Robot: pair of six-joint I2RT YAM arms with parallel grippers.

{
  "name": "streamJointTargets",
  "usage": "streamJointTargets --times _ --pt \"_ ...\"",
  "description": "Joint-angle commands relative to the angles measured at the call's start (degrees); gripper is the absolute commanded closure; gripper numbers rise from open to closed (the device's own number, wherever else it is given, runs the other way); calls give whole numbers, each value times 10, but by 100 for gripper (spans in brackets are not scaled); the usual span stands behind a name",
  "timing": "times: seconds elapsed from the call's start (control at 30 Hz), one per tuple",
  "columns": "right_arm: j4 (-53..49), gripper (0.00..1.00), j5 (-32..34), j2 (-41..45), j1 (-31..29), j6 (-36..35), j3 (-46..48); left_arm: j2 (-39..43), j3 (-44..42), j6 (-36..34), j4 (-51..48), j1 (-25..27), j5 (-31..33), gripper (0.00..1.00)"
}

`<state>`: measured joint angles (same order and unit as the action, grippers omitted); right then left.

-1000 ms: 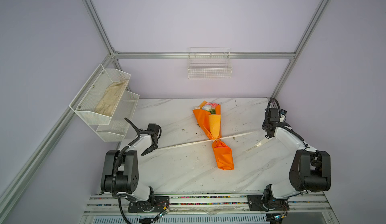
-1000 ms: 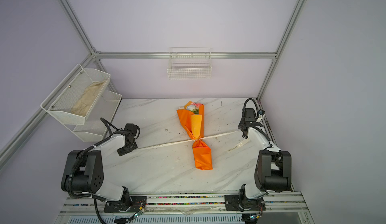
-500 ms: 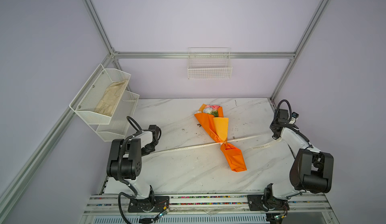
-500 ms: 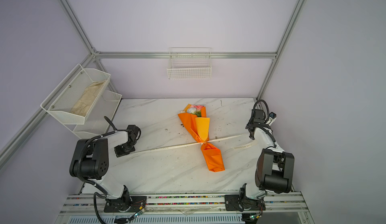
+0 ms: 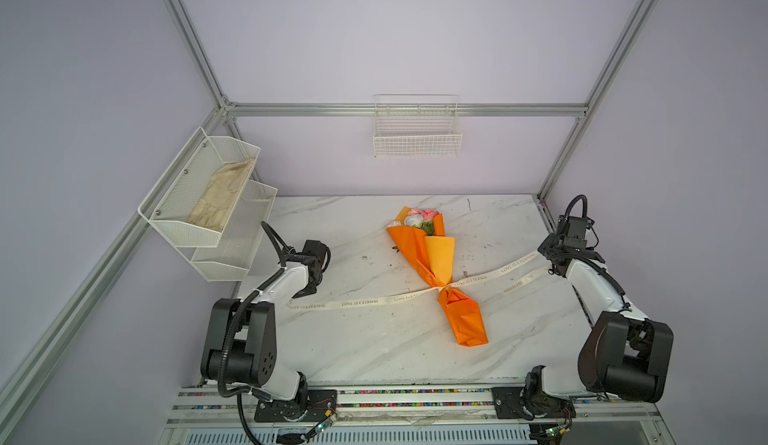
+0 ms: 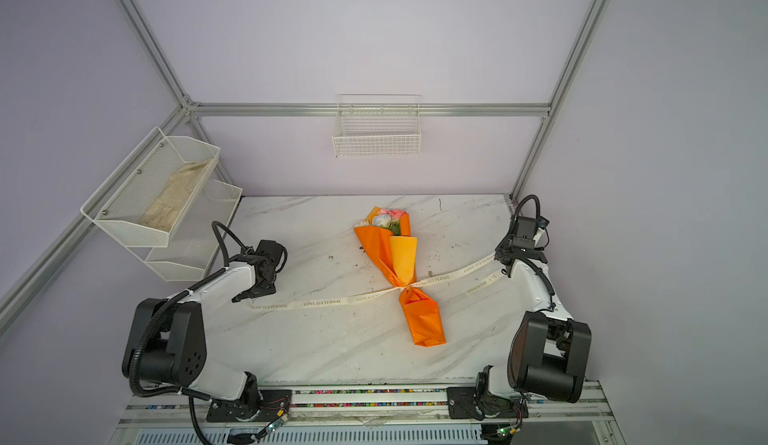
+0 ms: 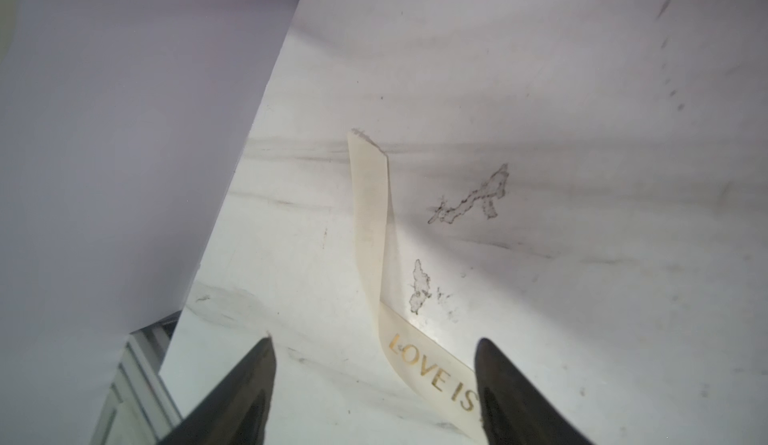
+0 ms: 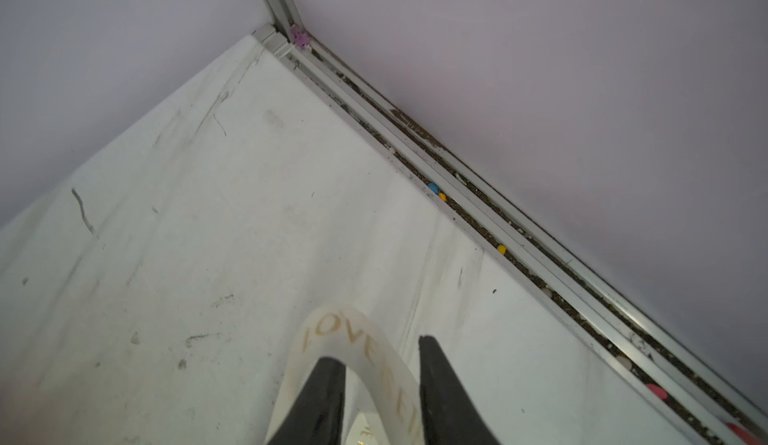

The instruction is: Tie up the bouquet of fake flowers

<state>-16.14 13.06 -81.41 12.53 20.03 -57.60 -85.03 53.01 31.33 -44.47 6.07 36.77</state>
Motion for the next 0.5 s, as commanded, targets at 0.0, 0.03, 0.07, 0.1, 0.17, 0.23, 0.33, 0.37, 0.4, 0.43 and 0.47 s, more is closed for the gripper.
streamJointTargets --times 0.0,0.03,0.07,0.1,0.17,0.23,0.33,0.37,0.4,0.43,0.47 --pt "-48 57 -30 -1 1 10 -37 52 36 -5 1 3 -68 16" --pt "-56 56 -41 4 2 9 -48 66 34 -6 3 9 -86 15" --pt "-69 55 -56 11 1 16 -58 77 31 -7 6 17 -100 13" --pt "-67 54 -96 21 1 21 -59 87 29 -8 10 27 -116 12" --pt "-48 53 -224 46 -2 23 -36 104 20 -19 35 46 -179 12" --pt "-44 53 -335 57 -18 37 3 121 1 -36 91 69 -269 12" --pt "-101 53 -371 64 -72 20 46 133 -27 -44 174 113 -355 11" --pt "-114 53 -367 70 -87 20 62 133 -35 -50 199 127 -372 10" --pt "-116 53 -373 81 -104 22 83 132 -40 -56 221 136 -390 10" --pt "-109 53 -382 94 -117 28 105 127 -44 -59 235 141 -407 10" --pt "-103 53 -391 105 -128 38 129 120 -43 -68 248 144 -430 10"
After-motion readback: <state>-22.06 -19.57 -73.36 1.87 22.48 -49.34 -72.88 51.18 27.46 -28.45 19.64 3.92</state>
